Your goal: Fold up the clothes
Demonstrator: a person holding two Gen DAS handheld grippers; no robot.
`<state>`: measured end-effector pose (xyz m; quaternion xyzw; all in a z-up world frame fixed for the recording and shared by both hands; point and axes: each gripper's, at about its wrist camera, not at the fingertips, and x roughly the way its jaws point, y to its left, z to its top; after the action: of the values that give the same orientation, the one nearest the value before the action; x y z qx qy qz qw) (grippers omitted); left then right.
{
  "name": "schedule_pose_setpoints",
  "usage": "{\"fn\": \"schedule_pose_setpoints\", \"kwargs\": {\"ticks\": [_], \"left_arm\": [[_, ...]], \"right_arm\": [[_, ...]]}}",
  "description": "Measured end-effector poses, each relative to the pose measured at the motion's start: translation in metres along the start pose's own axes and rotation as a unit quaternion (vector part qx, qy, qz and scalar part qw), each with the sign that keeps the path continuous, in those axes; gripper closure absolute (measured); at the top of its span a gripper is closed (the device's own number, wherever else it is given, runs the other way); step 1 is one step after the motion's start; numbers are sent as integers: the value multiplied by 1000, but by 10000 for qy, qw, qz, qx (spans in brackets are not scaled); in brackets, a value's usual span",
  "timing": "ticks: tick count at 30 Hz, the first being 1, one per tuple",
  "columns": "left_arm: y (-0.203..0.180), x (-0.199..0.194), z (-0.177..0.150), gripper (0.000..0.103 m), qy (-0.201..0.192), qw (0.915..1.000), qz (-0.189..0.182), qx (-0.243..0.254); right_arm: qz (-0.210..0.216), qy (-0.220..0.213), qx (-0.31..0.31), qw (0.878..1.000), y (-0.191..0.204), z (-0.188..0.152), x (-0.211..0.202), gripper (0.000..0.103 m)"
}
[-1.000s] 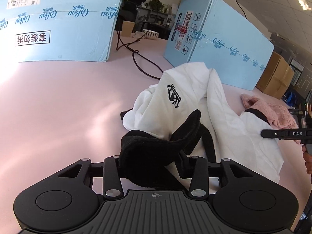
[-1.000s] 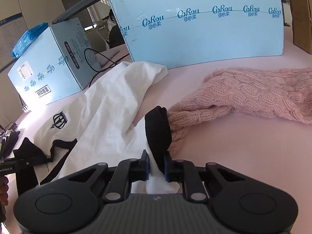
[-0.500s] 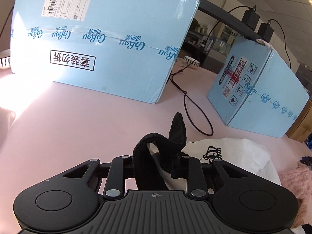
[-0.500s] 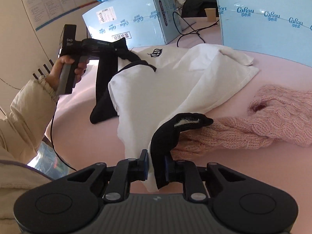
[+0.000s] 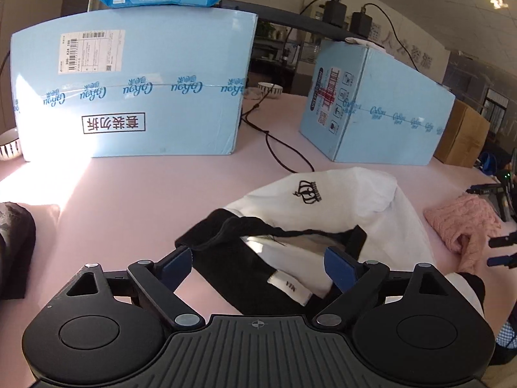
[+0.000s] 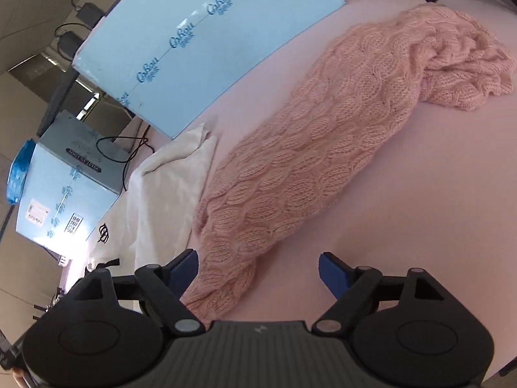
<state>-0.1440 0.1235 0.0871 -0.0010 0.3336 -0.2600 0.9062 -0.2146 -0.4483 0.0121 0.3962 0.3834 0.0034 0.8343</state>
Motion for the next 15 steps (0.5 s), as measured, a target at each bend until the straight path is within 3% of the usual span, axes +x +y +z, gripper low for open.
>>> {"fn": "schedule_pose_setpoints", "kwargs": {"ticks": [1,3,6,9,11,14,15], "left_arm": [[-8,2,-7,8,126,9999,-24,40],[-22,8,-18,8,338,9994,-49,84],[-35,20,-34,8,639,9977,-172,136],[-39,23,-44,8,773,9967,-211,140],[-39,23,-48,8,801,9965,-220,105],[-36,28,-51,8,872,9959,-247,-9],[-35,30,-52,8,905,9955,-262,-53]], "right_arm": [[33,-134,67,9999,-2,4,6,55],[-319,-514,-192,9980,7,18,19,84],[-801,-1243,-237,9887,7,44,24,89],[-1454,-2457,-128,9583,-11,92,3,89],[-1779,-2852,32,9418,-29,123,-13,86],[-1903,-1896,65,9632,-50,153,-9,58],[-1865,-1472,86,9713,-56,158,-6,40]]}}
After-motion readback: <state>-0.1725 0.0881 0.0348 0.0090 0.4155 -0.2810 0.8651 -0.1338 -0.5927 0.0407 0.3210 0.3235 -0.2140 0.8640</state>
